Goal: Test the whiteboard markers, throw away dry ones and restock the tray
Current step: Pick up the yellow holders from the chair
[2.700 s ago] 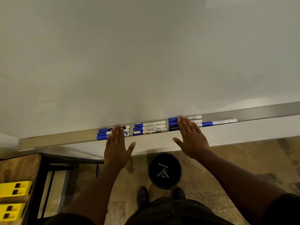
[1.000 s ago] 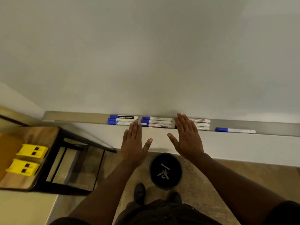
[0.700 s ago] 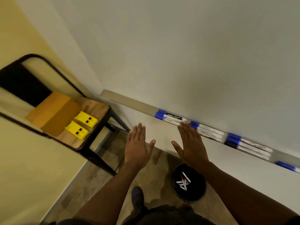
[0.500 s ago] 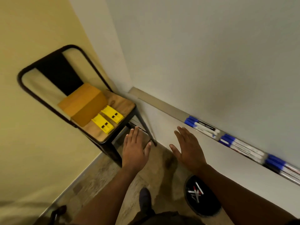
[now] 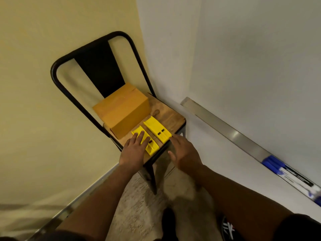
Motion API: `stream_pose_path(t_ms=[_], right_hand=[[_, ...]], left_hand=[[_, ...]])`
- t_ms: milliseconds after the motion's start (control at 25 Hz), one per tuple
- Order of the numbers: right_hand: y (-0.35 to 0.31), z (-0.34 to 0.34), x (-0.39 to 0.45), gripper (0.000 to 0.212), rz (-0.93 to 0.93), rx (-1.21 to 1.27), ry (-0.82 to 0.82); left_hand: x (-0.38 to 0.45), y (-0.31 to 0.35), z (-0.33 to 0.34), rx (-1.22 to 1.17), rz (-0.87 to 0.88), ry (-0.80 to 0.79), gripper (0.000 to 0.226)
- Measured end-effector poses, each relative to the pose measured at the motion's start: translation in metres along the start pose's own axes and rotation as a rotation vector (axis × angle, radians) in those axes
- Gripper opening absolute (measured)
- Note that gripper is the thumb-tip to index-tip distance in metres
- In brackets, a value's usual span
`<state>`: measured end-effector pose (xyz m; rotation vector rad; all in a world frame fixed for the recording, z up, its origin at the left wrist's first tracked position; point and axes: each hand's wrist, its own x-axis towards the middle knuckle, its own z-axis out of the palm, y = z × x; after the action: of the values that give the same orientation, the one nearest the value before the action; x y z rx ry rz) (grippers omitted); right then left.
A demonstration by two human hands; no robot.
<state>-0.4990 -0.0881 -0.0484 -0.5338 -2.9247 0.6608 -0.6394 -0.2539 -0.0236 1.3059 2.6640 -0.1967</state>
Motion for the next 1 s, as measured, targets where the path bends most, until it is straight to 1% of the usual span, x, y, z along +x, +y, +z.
stream_pose_path(t_ms=[40, 80, 200, 320, 400, 520, 760, 1000], right_hand=[[-0.003, 0.003, 0.019, 0.055, 0.017, -0.001, -0.007], [-0.006, 0.006, 0.036, 0.055, 0.036, -0.002, -0.012], [-0.011, 0.013, 0.072, 0.055, 0.087, 0.001, -0.051], [-0.014, 0.019, 0.092, 0.053, 0.134, -0.012, -0.081], [-0.014, 0.024, 0.098, 0.054, 0.150, -0.013, -0.098], [-0.013, 0.028, 0.100, 0.053, 0.167, -0.004, -0.083], [0.013, -0.004, 0.066, 0.053, 0.275, 0.059, 0.068], [0.054, -0.066, -0.006, 0.048, 0.370, -0.044, 0.311]], left_hand=[[0.013, -0.011, 0.002, 0.058, 0.058, -0.035, 0.095], [0.025, -0.018, 0.004, 0.120, 0.117, -0.067, 0.093], [0.050, -0.030, 0.005, 0.201, 0.256, -0.122, 0.071], [0.062, -0.039, 0.014, 0.153, 0.327, -0.063, 0.061], [0.064, -0.043, 0.019, 0.114, 0.365, -0.008, 0.064], [0.071, -0.047, 0.025, 0.119, 0.413, 0.026, 0.070], [0.089, -0.038, 0.015, 0.063, 0.434, 0.069, 0.082], [0.124, 0.013, -0.019, -0.094, 0.466, 0.184, 0.071]])
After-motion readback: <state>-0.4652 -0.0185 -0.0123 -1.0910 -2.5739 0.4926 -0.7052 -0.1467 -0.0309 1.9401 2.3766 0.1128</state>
